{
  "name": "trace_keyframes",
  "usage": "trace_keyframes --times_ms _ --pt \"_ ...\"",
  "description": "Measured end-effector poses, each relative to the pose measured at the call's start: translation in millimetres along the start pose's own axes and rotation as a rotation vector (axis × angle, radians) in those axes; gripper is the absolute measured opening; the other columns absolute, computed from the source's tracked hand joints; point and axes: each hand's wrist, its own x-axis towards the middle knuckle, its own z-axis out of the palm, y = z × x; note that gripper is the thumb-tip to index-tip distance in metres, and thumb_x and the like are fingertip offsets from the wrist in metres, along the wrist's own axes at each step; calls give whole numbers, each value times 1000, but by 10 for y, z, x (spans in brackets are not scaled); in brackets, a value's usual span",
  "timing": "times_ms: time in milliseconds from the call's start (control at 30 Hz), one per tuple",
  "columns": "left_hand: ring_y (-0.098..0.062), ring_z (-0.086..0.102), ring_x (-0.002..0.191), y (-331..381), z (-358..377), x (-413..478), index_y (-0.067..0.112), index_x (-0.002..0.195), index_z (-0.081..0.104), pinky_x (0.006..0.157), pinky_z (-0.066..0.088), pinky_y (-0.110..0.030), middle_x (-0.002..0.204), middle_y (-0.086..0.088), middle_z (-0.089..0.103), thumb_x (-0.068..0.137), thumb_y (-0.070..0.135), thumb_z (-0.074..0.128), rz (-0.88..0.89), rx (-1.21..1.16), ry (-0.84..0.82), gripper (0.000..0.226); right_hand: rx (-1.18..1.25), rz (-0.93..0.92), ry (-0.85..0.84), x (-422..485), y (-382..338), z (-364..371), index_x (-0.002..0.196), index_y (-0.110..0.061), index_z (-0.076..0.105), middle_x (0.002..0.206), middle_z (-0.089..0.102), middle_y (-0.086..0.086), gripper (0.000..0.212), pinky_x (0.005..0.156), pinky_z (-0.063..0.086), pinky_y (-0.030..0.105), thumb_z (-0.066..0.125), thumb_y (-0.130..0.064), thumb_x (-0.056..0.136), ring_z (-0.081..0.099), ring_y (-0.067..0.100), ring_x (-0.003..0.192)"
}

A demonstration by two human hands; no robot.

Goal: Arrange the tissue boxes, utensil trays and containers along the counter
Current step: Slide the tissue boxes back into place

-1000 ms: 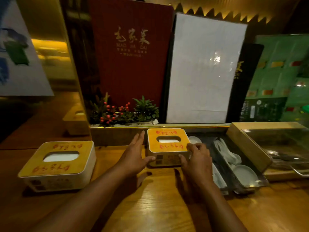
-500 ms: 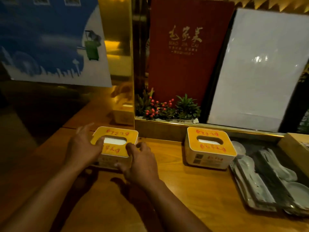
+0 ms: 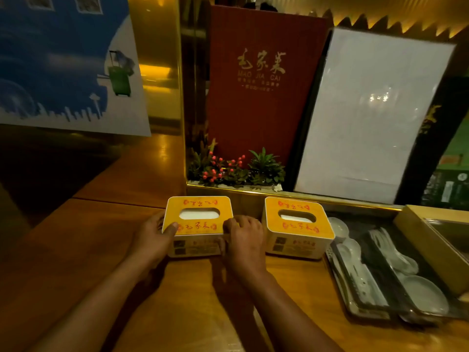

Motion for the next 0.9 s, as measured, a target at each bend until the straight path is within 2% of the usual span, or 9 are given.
trace_keyframes --times_ms 133,300,433,533,667,800,900 --pt "-20 65 105 97 315 20 31 138 51 81 58 -45 121 3 63 94 18 61 43 -16 -53 46 -35 78 79 -98 237 -86 116 -23 63 132 59 4 35 109 35 46 67 -42 87 40 28 129" --pt "-19 60 105 207 569 31 29 142 47 81 57 -45 123 5 56 95 16 59 66 3 -119 50 -103 113 100 -149 461 -171 111 -23 66 138 55 7 37 116 25 52 74 -43 81 34 31 138" --pt "-20 61 102 223 682 79 28 141 48 86 56 -49 120 3 57 97 15 57 60 20 -141 47 -80 146 102 -176 529 -192 115 -25 65 143 50 7 37 114 27 51 73 -43 83 29 32 141" --pt "-18 61 97 230 710 96 27 142 48 78 56 -43 114 4 57 98 17 54 54 28 -150 45 -28 164 103 -157 553 -209 117 -27 65 144 47 6 37 115 26 52 69 -46 85 27 31 142" --pt "-17 60 93 243 736 132 27 142 47 67 53 -35 115 1 59 99 18 53 54 53 -151 44 20 217 98 -130 560 -206 123 -31 62 142 47 3 40 111 32 47 65 -48 88 32 28 137" --pt "-19 58 97 264 734 134 28 144 44 67 52 -34 114 2 56 99 21 52 53 51 -162 46 54 267 96 -102 551 -194 128 -33 62 140 49 1 44 110 35 49 66 -48 87 34 27 135" --pt "-21 58 99 249 715 168 30 144 44 74 54 -42 114 2 55 99 24 53 58 66 -178 47 48 298 111 -91 524 -168 130 -34 61 139 50 -1 43 110 34 47 65 -47 89 35 25 133"
